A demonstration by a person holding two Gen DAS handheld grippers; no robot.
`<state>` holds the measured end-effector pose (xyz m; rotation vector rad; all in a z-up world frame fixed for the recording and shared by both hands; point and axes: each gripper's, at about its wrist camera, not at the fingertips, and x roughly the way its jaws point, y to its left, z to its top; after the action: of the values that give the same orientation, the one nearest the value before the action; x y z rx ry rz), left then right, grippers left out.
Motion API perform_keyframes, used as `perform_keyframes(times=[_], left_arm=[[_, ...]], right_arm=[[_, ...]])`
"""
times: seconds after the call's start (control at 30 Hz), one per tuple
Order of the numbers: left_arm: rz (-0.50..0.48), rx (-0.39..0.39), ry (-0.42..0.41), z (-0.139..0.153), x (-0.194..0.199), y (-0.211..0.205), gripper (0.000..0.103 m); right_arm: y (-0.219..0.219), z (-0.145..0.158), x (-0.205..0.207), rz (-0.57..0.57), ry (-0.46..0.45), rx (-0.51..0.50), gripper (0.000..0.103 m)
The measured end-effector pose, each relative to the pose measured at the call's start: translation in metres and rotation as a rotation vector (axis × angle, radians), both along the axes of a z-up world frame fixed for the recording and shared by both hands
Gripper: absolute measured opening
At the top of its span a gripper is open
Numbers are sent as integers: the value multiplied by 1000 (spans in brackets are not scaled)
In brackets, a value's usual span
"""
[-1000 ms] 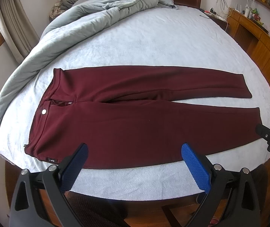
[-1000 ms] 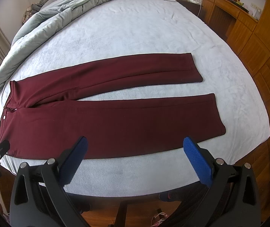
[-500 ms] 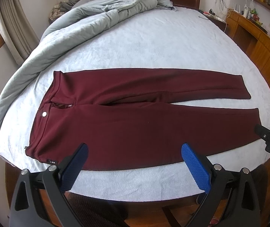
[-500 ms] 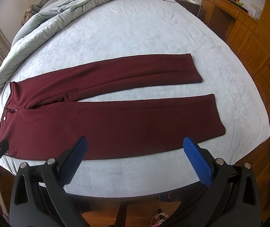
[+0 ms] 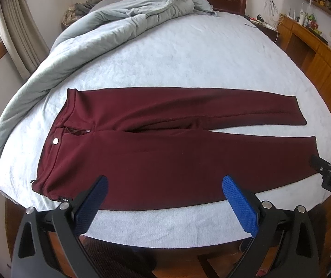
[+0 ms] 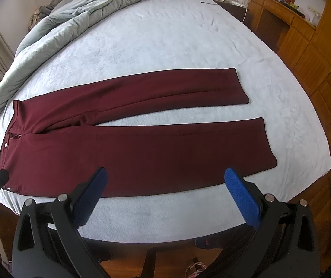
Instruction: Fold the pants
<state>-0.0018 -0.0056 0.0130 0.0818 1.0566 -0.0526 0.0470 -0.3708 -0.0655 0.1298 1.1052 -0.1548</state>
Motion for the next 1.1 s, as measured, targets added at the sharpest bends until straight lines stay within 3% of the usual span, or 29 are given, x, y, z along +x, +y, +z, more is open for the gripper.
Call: perform_keyframes(times=[1.1], left_arm=[[-4,-11,-13,6,16,-2,99]], right_arm=[[0,-4,16,-6,14,-5,100]])
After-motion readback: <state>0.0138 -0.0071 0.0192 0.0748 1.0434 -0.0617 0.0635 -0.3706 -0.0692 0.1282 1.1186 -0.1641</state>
